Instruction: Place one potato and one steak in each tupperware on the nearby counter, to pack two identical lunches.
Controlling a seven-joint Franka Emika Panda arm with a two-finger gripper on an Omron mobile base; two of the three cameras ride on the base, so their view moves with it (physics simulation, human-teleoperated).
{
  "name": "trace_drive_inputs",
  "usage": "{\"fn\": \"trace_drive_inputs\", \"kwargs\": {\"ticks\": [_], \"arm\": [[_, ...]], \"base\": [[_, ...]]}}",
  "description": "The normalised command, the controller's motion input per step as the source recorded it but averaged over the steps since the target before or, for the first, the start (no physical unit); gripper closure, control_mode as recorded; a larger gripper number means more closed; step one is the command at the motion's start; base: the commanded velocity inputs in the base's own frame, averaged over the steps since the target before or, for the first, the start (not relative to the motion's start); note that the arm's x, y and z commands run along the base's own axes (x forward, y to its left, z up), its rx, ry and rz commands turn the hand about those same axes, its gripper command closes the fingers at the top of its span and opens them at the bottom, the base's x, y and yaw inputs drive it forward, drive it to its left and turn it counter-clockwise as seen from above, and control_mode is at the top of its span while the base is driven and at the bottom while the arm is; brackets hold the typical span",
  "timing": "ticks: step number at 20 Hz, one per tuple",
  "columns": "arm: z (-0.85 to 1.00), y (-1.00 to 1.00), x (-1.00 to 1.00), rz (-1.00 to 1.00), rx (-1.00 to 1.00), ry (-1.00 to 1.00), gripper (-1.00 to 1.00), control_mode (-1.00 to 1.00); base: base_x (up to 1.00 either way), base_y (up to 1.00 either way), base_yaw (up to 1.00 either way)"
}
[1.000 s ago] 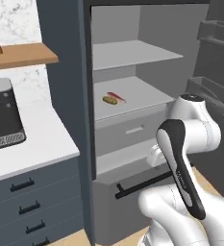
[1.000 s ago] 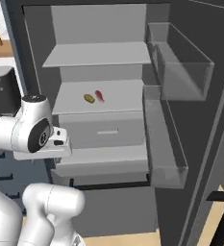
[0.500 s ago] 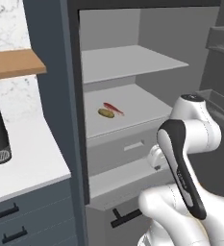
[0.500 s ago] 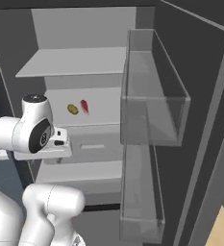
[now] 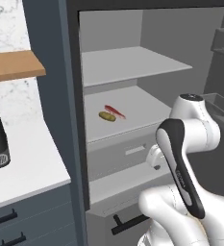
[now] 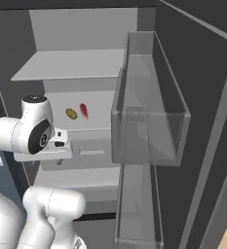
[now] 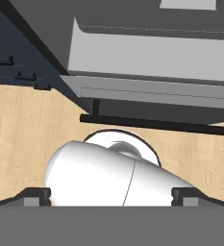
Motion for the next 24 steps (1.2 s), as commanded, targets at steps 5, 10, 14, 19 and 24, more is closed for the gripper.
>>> {"fn": "trace_drive_inputs", "kwargs": {"ticks": [5, 10, 14, 19, 24], "arm": [[0.0, 0.0, 0.0, 0.0, 0.0, 0.0, -1.0, 1.0], [0.0, -0.03, 0.02, 0.0, 0.0, 0.0, -1.0, -1.0], [0.01, -0.29, -0.06, 0.12, 0.04, -0.25, -1.0, -1.0], [0.2, -0.27, 0.28, 0.06, 0.01, -0.26, -1.0, -1.0], [0.52, -0.14, 1.0, -0.04, 0.04, -0.11, -1.0, -1.0]], "base": [[0.0, -0.24, 0.03], [0.0, -0.14, 0.02], [0.0, 0.0, 0.0], [0.0, 0.0, 0.0], [0.0, 0.0, 0.0]]}}
